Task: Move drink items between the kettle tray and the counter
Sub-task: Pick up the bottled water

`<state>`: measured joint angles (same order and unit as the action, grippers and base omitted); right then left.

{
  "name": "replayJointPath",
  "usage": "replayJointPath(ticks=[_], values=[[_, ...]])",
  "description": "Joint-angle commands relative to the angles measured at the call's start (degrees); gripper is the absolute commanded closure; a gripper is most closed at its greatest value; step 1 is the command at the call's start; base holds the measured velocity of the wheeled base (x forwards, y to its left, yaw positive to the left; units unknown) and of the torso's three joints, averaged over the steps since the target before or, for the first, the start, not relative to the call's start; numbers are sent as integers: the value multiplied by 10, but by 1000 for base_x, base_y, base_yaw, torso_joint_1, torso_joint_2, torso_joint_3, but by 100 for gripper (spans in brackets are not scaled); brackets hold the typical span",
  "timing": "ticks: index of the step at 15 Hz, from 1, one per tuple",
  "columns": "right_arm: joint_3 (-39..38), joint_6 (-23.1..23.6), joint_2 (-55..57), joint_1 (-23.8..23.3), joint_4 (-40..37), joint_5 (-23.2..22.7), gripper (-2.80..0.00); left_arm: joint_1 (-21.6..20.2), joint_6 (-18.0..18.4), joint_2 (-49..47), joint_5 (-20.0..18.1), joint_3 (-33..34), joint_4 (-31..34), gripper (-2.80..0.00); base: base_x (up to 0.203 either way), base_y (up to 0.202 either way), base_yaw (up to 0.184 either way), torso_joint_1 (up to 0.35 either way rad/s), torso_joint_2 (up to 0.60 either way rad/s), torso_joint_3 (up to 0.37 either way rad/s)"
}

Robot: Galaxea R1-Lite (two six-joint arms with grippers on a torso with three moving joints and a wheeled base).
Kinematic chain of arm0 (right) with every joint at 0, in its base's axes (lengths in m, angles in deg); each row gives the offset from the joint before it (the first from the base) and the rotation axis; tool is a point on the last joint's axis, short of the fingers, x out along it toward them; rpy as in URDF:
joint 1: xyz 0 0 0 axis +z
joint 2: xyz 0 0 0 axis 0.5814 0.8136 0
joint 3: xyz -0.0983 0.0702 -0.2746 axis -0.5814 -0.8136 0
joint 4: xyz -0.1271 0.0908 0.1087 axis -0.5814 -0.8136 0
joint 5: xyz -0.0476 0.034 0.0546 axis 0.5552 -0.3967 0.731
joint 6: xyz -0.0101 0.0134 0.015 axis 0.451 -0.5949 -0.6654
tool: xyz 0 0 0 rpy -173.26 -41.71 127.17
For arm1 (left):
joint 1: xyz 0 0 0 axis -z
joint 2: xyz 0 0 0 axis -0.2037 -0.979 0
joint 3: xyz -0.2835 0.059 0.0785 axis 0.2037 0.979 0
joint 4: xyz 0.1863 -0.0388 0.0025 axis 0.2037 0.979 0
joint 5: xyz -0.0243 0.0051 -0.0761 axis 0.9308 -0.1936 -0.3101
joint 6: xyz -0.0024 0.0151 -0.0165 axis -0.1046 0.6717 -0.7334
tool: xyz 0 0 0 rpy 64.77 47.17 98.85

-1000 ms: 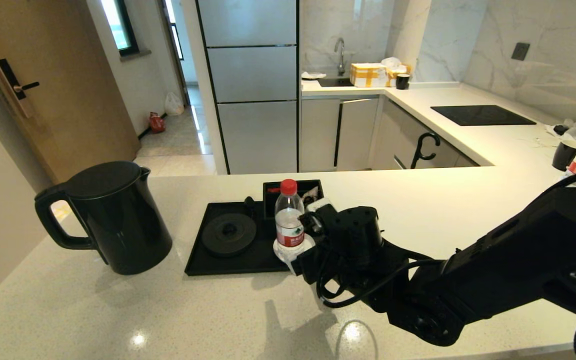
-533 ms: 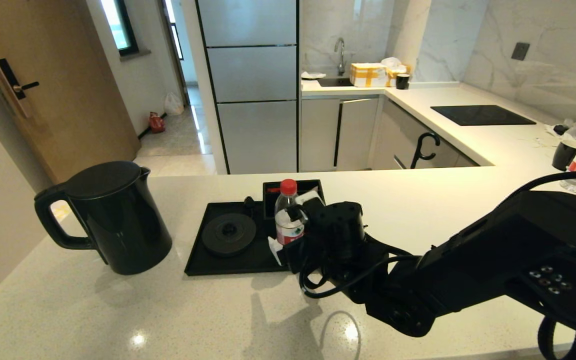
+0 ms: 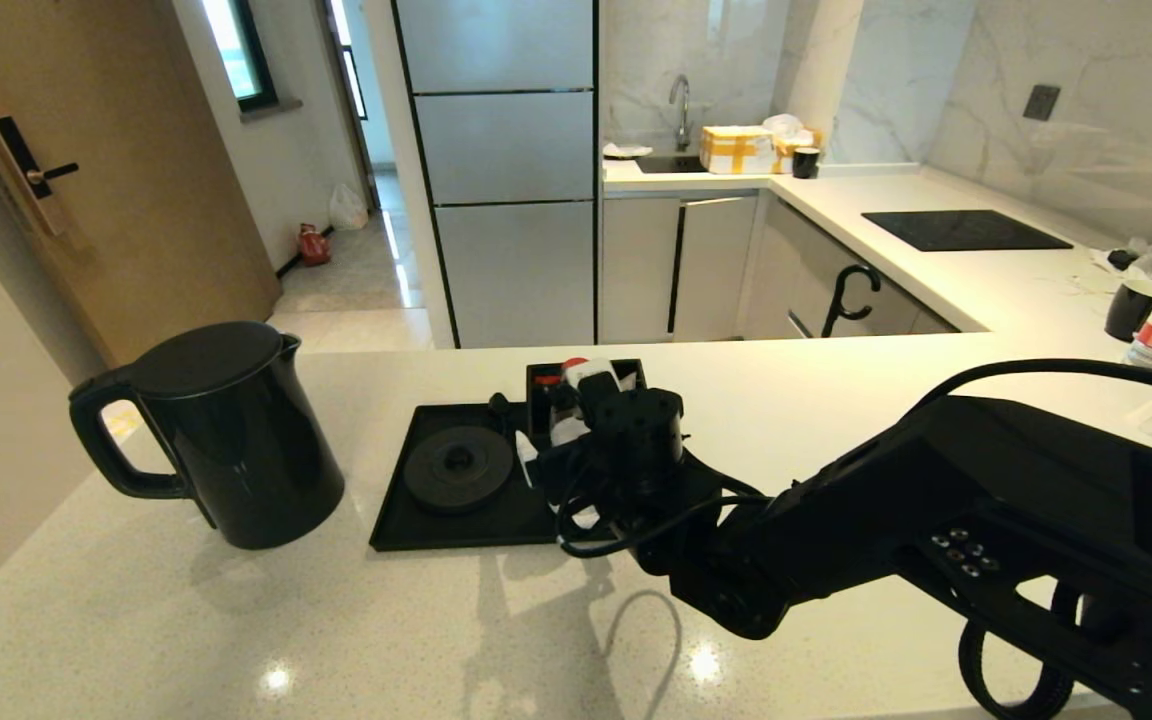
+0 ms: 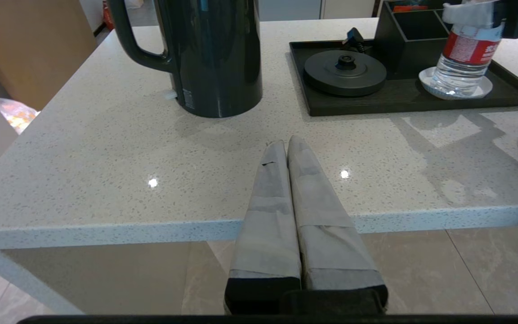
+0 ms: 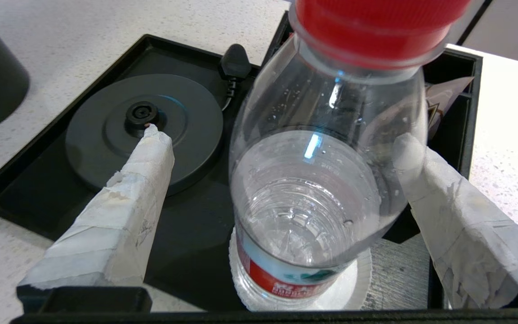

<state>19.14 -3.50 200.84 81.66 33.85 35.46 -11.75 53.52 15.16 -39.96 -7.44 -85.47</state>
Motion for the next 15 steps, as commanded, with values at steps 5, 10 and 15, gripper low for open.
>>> replayJointPath(ticks=[5, 10, 15], values=[[26, 10, 28, -5, 12, 18, -280, 0, 0, 0, 0, 0, 0, 0, 0, 0, 0, 0, 0, 0], [52, 46, 52, -11, 46, 40, -280, 0, 0, 0, 0, 0, 0, 0, 0, 0, 0, 0, 0, 0], [57, 54, 58, -13, 48, 41, 0, 0, 0, 0, 0, 0, 0, 0, 0, 0, 0, 0, 0, 0]])
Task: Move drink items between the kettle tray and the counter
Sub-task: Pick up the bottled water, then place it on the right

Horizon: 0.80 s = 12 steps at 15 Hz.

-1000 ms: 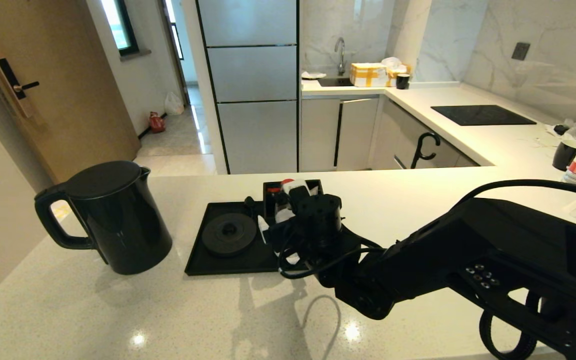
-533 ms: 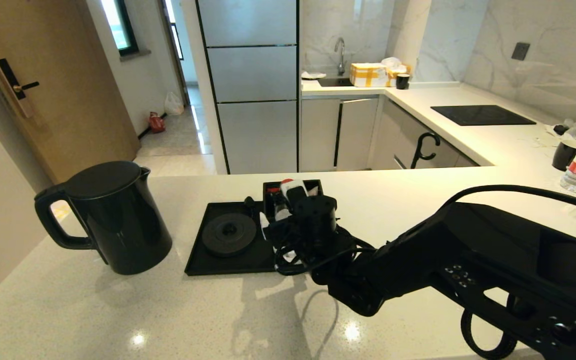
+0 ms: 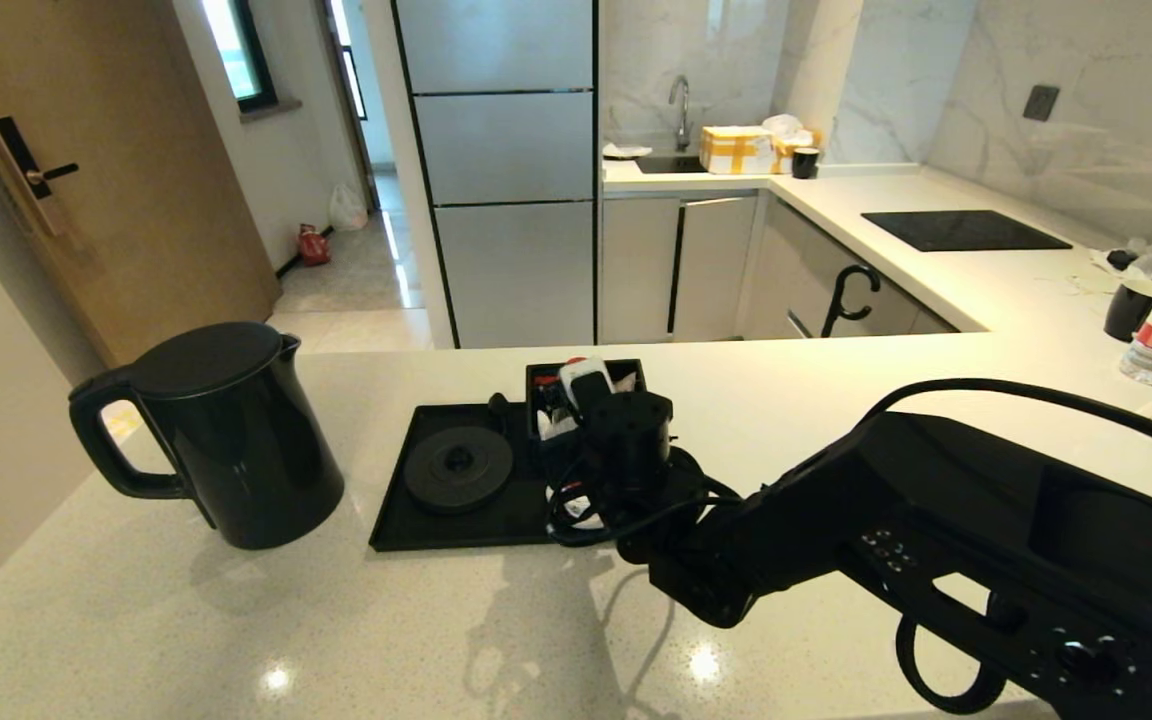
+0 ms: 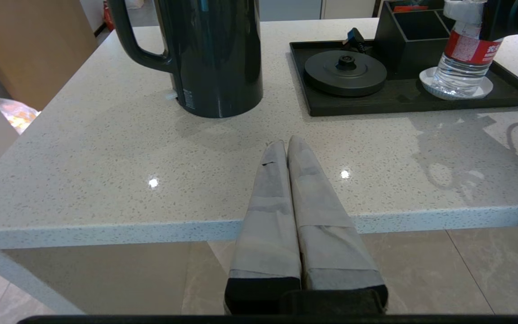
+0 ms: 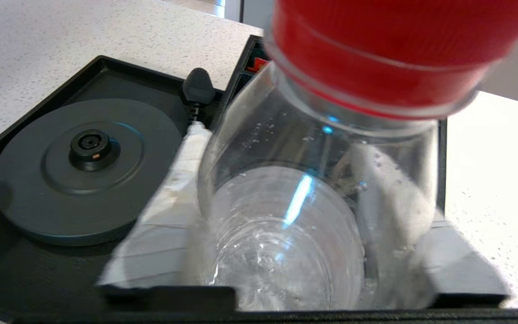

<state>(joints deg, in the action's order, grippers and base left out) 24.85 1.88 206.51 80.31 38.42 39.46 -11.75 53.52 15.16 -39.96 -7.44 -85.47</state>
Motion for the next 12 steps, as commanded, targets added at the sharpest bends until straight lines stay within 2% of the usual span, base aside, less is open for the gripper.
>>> replayJointPath(ticks=[1, 4, 6, 11, 12], values=[[-2, 0, -2, 1, 2, 4, 0, 0, 0, 0, 0, 0, 0, 0, 0, 0, 0, 0, 0, 0], [-6, 1, -18, 1, 2, 18, 0, 0, 0, 0, 0, 0, 0, 0, 0, 0, 0, 0, 0, 0], [-8, 24, -43, 1, 1, 36, 0, 0, 0, 0, 0, 0, 0, 0, 0, 0, 0, 0, 0, 0], [-22, 51, -111, -16, -6, 109, 0, 0, 0, 0, 0, 0, 0, 0, 0, 0, 0, 0, 0, 0], [-44, 51, -133, -39, -4, 130, 0, 0, 0, 0, 0, 0, 0, 0, 0, 0, 0, 0, 0, 0]])
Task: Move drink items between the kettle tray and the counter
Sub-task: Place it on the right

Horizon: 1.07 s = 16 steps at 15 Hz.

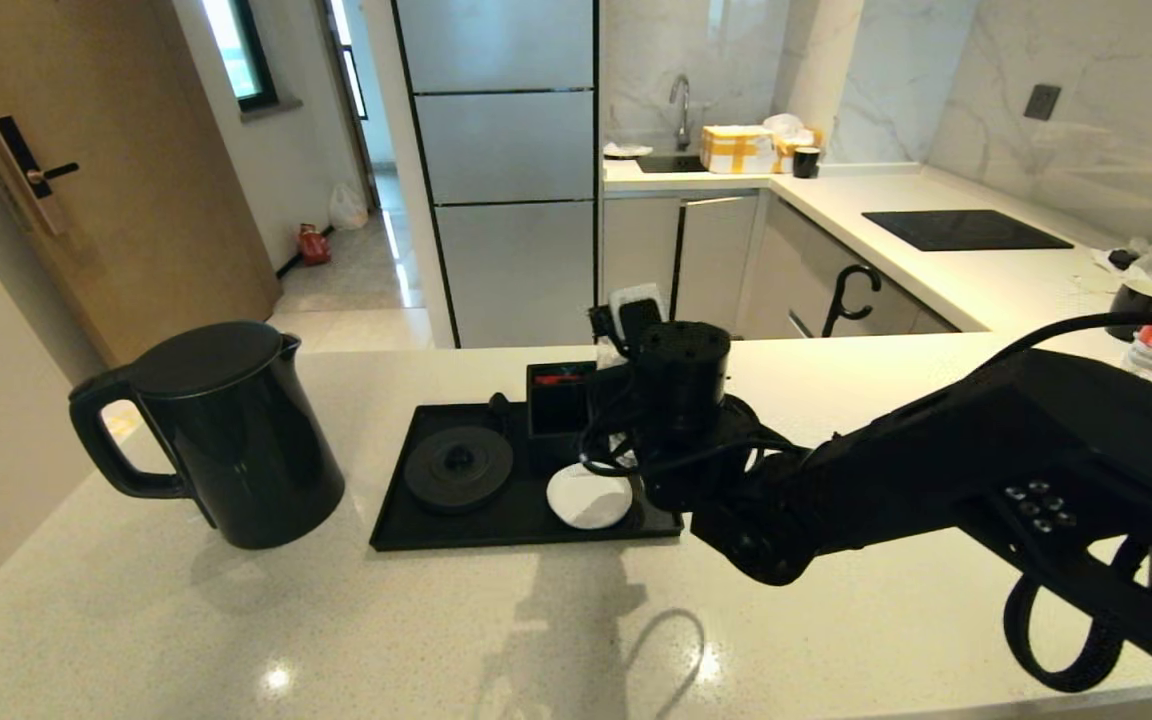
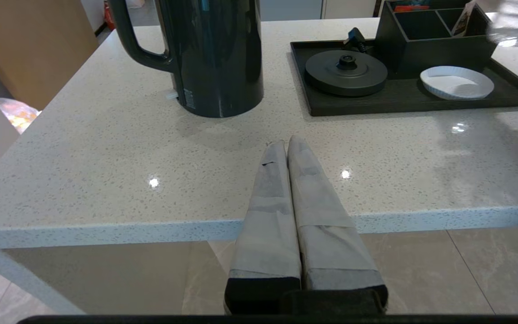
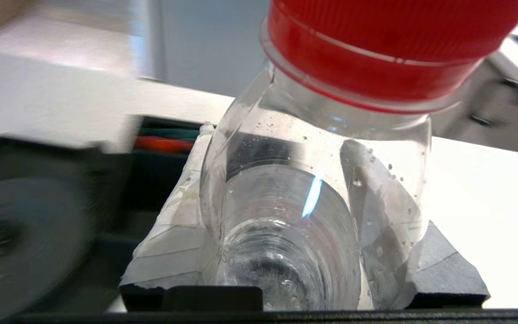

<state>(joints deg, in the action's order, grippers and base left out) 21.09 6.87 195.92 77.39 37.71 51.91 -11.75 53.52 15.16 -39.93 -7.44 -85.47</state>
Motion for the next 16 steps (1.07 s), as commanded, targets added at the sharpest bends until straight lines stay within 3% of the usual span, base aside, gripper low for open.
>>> replayJointPath(ticks=[1, 4, 8, 11, 16], values=[[-43, 1, -50, -35, 8, 19, 0, -1, 0, 0, 0, 0, 0, 0, 0, 0, 0, 0, 0, 0], [-98, -2, -80, -89, 26, 46, 0, 0, 0, 0, 0, 0, 0, 0, 0, 0, 0, 0, 0, 0], [-179, -49, -85, -255, 53, 69, 0, 0, 0, 0, 0, 0, 0, 0, 0, 0, 0, 0, 0, 0], [-173, -87, -53, -293, 59, 61, 0, 0, 0, 0, 0, 0, 0, 0, 0, 0, 0, 0, 0, 0], [-133, -94, -8, -346, 51, 31, 0, 0, 0, 0, 0, 0, 0, 0, 0, 0, 0, 0, 0, 0]])
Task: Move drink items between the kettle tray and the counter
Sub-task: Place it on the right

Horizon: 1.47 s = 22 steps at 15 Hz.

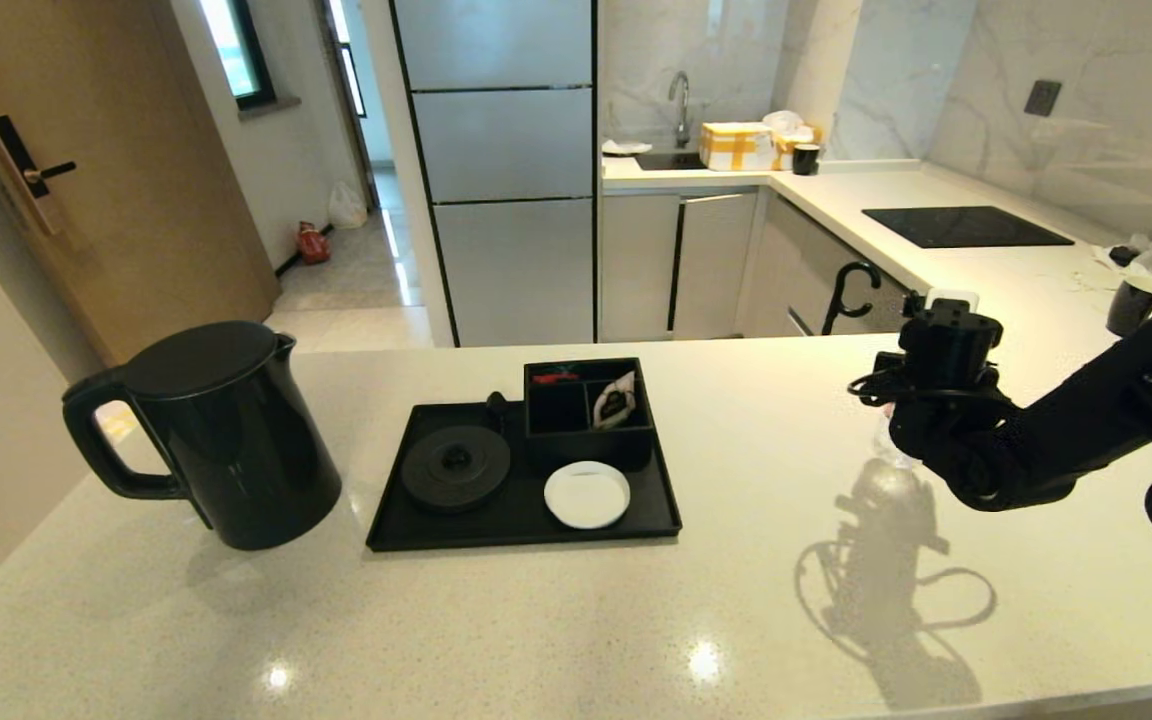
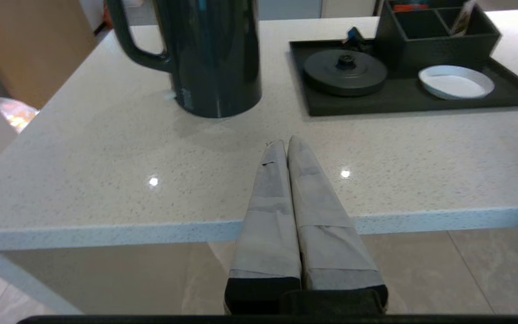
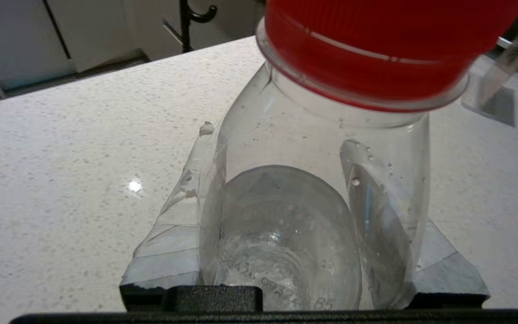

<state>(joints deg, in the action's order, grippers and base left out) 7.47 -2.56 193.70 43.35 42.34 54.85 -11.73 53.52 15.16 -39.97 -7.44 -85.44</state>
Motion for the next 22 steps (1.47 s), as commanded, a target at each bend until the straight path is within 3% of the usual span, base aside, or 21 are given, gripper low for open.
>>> replayJointPath(ticks=[1, 9, 10, 22], values=[[5, 0, 22, -7, 5, -2, 0, 0, 0, 0, 0, 0, 0, 0, 0, 0, 0, 0, 0, 0], [3, 0, 31, -7, 6, -2, 0, 0, 0, 0, 0, 0, 0, 0, 0, 0, 0, 0, 0, 0], [3, -1, 31, -7, 8, -1, -280, 0, 0, 0, 0, 0, 0, 0, 0, 0, 0, 0, 0, 0], [-3, -2, 31, -9, 10, -1, -280, 0, 0, 0, 0, 0, 0, 0, 0, 0, 0, 0, 0, 0]])
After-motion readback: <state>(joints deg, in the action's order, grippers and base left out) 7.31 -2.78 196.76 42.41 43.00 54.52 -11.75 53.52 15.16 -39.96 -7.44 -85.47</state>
